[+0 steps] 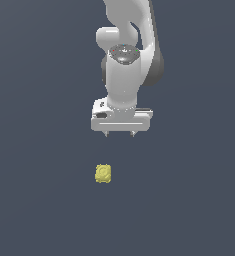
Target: Pick up the object and move it to a goal position.
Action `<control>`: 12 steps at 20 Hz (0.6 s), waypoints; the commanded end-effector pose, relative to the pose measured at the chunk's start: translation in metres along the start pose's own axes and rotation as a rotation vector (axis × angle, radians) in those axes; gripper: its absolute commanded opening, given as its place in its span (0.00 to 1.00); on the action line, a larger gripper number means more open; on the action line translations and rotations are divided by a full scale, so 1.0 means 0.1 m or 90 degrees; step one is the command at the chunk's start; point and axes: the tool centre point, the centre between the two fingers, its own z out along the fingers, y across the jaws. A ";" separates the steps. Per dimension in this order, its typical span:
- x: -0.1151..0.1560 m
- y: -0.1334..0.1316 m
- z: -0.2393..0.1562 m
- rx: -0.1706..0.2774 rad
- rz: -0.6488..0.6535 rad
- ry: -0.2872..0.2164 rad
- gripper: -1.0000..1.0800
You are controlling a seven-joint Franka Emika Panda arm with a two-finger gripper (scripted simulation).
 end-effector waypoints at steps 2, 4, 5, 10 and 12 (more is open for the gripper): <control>0.00 -0.04 -0.03 -0.001 -0.004 0.003 0.96; 0.01 -0.02 -0.02 -0.001 -0.003 0.002 0.96; 0.01 -0.02 -0.01 -0.001 -0.002 0.001 0.96; 0.10 0.03 0.06 0.000 -0.001 -0.001 0.96; 0.15 0.06 0.11 0.001 -0.001 -0.003 0.96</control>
